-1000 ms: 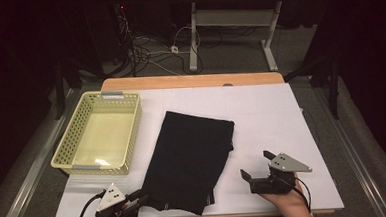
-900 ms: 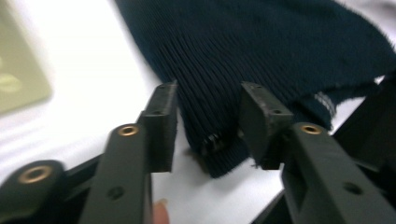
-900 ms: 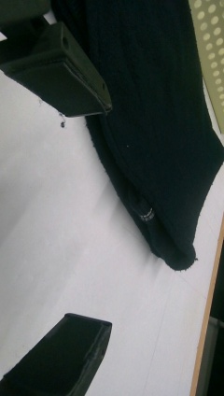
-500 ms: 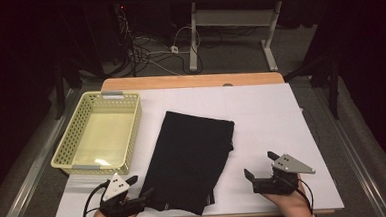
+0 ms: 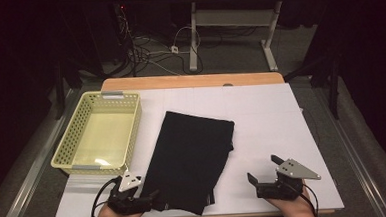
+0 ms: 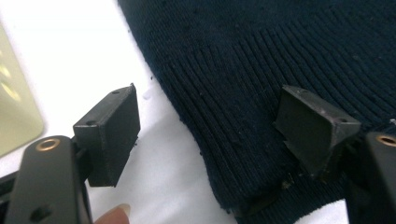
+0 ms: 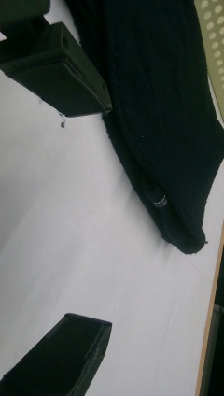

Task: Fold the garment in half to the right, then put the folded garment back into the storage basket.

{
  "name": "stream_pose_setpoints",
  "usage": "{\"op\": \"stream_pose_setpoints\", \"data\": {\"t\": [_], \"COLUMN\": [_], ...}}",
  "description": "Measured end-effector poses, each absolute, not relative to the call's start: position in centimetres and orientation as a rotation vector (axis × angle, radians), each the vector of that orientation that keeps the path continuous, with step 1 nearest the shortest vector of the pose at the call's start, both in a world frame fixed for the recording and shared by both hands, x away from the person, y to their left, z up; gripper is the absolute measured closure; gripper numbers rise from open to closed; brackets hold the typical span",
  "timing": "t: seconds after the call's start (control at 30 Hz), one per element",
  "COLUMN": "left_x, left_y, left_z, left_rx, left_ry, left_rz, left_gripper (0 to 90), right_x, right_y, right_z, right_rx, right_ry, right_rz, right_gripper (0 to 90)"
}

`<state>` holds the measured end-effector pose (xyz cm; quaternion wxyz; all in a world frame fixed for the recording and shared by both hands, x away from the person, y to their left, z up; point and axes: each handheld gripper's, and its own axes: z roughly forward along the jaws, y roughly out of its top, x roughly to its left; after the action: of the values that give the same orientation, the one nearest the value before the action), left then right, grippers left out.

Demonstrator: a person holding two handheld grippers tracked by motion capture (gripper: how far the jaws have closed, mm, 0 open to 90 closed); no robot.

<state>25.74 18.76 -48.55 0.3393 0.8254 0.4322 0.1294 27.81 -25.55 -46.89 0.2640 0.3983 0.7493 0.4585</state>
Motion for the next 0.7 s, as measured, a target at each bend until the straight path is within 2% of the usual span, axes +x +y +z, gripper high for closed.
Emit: {"op": "stream_pose_setpoints", "data": {"t": [0.2, 0.53, 0.7], "left_x": [26.0, 26.6, 26.6], "left_y": [18.4, 18.4, 18.6], "left_z": [-48.3, -47.9, -47.7], "left_rx": [2.178, 2.202, 2.201], "left_ry": [1.155, 1.139, 1.135], "left_rz": [0.294, 0.172, 0.105], "left_gripper": [24.6, 38.2, 39.5], "right_x": [27.7, 28.2, 28.4], "right_y": [-26.0, -25.6, -24.9], "right_z": [-46.8, -46.8, -46.8], "right_rx": [1.086, 1.077, 1.061], "right_ry": [2.012, 2.017, 2.027], "right_rz": [1.246, 1.247, 1.246], "right_gripper": [0.0, 0.0, 0.0]}}
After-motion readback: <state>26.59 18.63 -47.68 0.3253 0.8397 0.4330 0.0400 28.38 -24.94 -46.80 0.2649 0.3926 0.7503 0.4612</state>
